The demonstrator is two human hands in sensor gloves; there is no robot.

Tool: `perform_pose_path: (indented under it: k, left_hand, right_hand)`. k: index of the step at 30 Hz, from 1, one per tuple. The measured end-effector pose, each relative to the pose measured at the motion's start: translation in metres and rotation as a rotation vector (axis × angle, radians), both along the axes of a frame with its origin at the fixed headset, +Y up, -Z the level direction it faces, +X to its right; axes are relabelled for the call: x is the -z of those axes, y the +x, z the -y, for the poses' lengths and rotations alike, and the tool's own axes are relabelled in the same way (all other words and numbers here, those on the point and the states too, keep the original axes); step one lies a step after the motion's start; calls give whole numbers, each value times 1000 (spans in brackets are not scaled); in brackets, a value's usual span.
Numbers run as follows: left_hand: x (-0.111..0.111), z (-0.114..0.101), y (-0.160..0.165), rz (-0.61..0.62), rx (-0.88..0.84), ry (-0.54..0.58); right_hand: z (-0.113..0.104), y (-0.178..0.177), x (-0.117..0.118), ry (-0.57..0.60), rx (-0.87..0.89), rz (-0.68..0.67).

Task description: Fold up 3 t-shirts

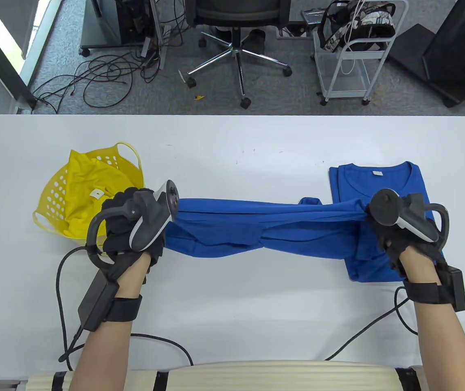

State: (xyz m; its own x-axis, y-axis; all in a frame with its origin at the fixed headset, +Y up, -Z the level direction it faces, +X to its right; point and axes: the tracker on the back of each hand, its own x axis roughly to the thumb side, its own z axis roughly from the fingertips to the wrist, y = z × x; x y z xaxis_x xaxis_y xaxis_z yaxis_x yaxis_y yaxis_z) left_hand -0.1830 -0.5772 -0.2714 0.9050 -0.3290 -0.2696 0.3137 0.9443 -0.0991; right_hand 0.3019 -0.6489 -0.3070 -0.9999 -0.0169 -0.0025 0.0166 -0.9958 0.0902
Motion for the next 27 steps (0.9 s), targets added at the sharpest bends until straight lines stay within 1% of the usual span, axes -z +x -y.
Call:
perform_pose_path:
  k: [2, 3, 4, 6, 7, 8, 9, 10, 11, 12, 13, 14, 15, 16, 17, 18, 19, 20, 21, 22, 23, 24, 25, 26, 27]
  left_hand:
    - [5, 0, 3, -3, -25, -74]
    - [11, -1, 7, 9, -31, -107]
    - [17, -1, 10, 17, -28, -119]
    - [44, -1, 21, 34, -2, -126]
    - [57, -1, 23, 35, 7, -127]
    - [71, -1, 25, 27, 15, -127]
    - [92, -3, 25, -3, 18, -117]
    - [114, -12, 25, -65, 9, -80]
    - [123, -21, 25, -101, 5, -41]
    - [131, -49, 26, -149, -20, 72]
    - [130, -70, 28, -165, -47, 201]
    - [121, -103, 29, -169, -97, 431]
    - [107, -132, 29, -145, -164, 606]
    - [98, -145, 28, -126, -206, 673]
    - [82, -162, 27, -95, -248, 709]
    - [66, -169, 26, -90, -250, 704]
    - [54, -169, 26, -69, -223, 689]
    - [46, -165, 26, -64, -193, 658]
    - [34, -154, 26, -72, -160, 580]
    - [28, -142, 26, -69, -153, 508]
    - [21, -119, 27, -69, -149, 405]
    - [17, -95, 27, -65, -144, 298]
    - [14, -78, 27, -73, -133, 234]
    - [10, -47, 26, -78, -108, 143]
    - [7, -27, 25, -77, -91, 89]
  right_hand:
    - [0, 2, 2, -63, -6, 8]
    - [3, 2, 7, -125, -27, 13]
    - [5, 1, 12, -156, -45, 17]
    - [13, -1, 37, -191, -111, 40]
    - [15, -1, 53, -190, -134, 65]
    - [15, -1, 63, -189, -144, 86]
    - [11, 0, 83, -177, -171, 139]
    - [-9, 2, 107, -126, -220, 214]
    - [-21, 3, 113, -98, -234, 238]
    - [-60, 4, 121, 48, -219, 300]
    - [-87, 5, 121, 173, -171, 332]
    - [-130, 7, 111, 431, -56, 384]
    - [-167, 8, 91, 734, 72, 411]
    - [-180, 9, 80, 855, 125, 406]
    - [-202, 11, 60, 993, 203, 365]
    - [-214, 12, 47, 1003, 215, 326]
    - [-219, 12, 35, 942, 170, 298]
    - [-218, 13, 29, 884, 114, 274]
    - [-209, 14, 21, 805, 9, 255]
    - [-200, 15, 15, 745, -61, 230]
    - [-180, 17, 6, 618, -118, 185]
    - [-165, 16, 1, 541, -123, 170]
    - [-151, 16, -3, 445, -117, 148]
    - [-124, 14, -12, 311, -115, 145]
    - [-105, 11, -18, 236, -127, 116]
